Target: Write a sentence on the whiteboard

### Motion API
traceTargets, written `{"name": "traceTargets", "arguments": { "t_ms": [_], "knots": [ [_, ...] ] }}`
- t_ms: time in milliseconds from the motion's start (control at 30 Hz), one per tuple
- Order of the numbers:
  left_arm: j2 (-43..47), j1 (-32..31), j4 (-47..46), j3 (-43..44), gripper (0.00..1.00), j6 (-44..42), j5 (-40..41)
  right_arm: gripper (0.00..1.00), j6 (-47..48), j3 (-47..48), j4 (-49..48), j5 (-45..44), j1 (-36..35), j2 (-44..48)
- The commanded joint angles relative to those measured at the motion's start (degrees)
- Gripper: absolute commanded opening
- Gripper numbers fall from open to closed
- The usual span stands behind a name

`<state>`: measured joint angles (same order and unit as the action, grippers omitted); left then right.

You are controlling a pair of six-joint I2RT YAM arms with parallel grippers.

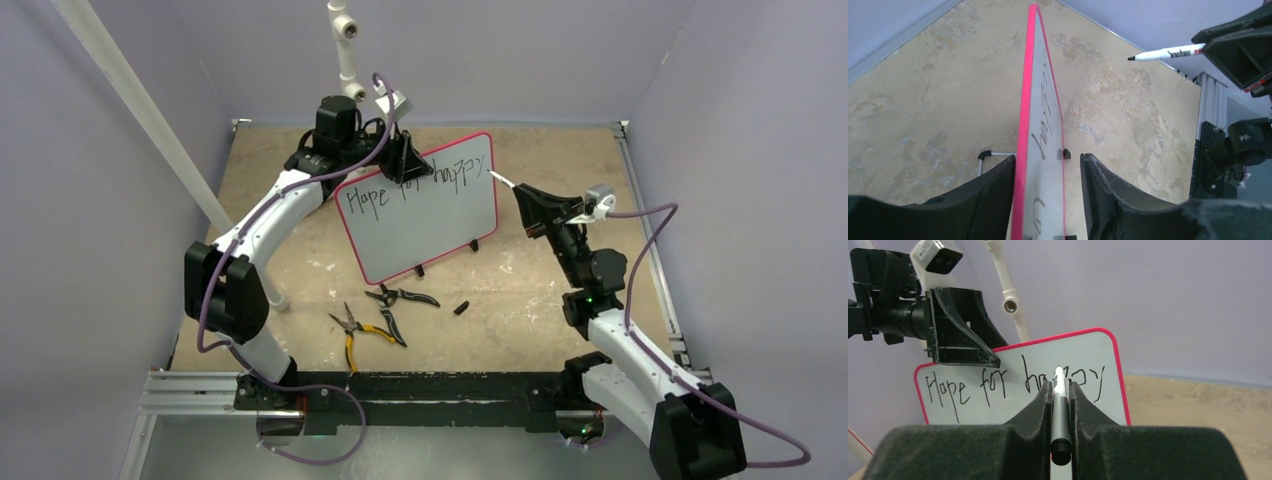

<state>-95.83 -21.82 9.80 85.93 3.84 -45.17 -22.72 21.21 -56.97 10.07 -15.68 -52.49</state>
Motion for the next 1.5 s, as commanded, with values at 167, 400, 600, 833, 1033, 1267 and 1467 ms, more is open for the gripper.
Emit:
{"name": "traceTargets", "arguments": {
  "t_ms": [167,400,600,833,1033,1267,1467],
  "knots": [
    [7.1,-0.5,-3.1,0.7,0.73,3.3,12.7,0.0,0.5,1.5,8.3,6.2,0.2,3.4],
    [17.7,4.0,-3.2,-6.8,0.78,9.1,25.2,0.0,-0.2,0.2,-0.2,19.3,-0.9,-0.3],
    [28.7,7.7,1.3,-17.1,0.8,9.4,28.7,0.0,4.1,4.2,0.7,17.7,-9.5,-6.5],
    [40.0,7.8,5.5,-27.9,0.8,8.4,35.7,0.0,6.4,6.9,-7.5,12.1,-21.1,-17.9],
    [48.5,7.8,0.4,-38.0,0.8,8.0,32.1,0.0,6.7,8.5,-13.5,8.3,-25.5,-26.3],
    [47.2,7.8,-2.1,-42.5,0.7,7.8,30.0,0.0,7.4,11.0,-14.7,5.0,-29.9,-32.5],
    [45.7,7.8,-2.7,-43.2,0.55,7.1,29.6,0.0,8.0,12.8,-13.5,1.0,-31.7,-35.4]
  ]
}}
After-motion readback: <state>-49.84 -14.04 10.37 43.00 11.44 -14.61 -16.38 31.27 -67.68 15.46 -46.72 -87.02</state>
